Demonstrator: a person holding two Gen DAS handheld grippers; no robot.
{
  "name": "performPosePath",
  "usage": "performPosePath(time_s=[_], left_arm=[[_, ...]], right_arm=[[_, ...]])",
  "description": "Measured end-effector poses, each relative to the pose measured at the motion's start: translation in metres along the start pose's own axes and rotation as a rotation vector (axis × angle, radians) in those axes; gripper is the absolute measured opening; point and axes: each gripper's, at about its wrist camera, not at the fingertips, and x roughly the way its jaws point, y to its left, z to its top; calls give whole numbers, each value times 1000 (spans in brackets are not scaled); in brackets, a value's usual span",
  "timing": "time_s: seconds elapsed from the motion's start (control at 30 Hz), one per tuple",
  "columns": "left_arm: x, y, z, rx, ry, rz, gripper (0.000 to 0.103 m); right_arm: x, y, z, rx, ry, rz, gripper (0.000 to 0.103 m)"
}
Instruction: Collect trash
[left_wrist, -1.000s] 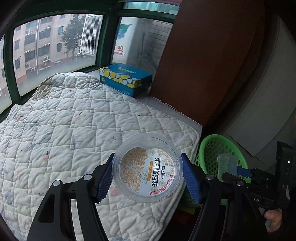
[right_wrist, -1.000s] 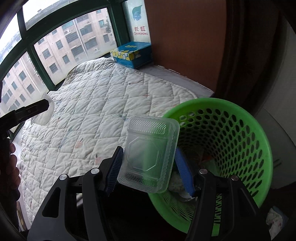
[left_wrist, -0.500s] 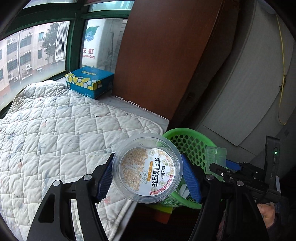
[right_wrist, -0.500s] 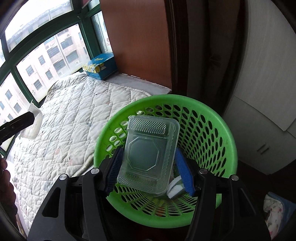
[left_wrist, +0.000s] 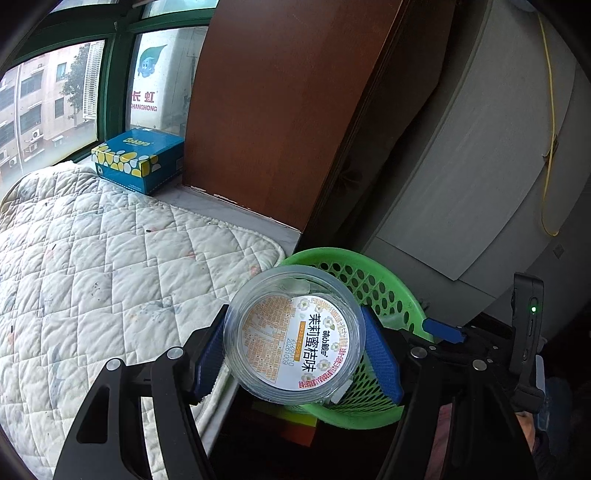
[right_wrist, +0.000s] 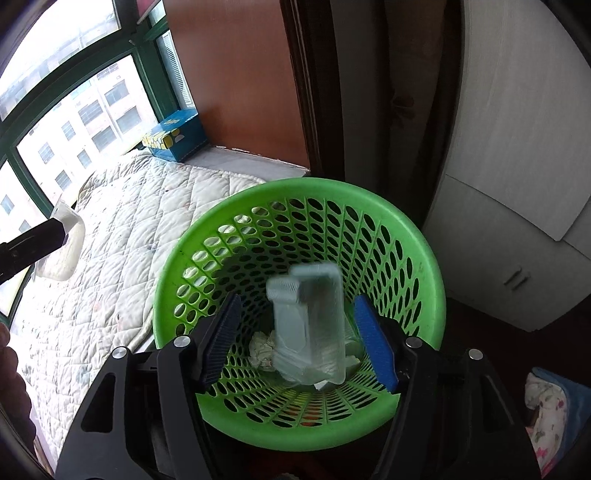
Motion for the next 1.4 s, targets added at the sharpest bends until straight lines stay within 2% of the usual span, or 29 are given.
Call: performPosePath(time_s=[0.37,0.8,0.83,0.87,0.93,0.97,1.13,1.4], left_arm=[[25,-19,1,15,38,-33,66],[58,-41,1,38,111,-77,67],[59,-42,0,40,112,-79,69],[59,-43,0,41,113,-82,76],[57,-43,0,40,104,-82,83],[56,-43,0,43,102,-80,83],[46,-33,-2,40,94,-49,84],[7,5,-5,-8,28,84,88]], right_arm=[[-16,-16,-5,24,-35,-24,73],[-26,-31,-15,63,-43,-39,74],[-26,-31,-15,65,-44,-37,74],[-26,-32,-16,65,-45,-36,74],[-27,-31,-16,64,-45,-34,76],[-26,-30,-17,63,-45,-32,76],[-26,-23,-16,50,-43,-20,76],[-27,2,-10,9,-54,19,80]])
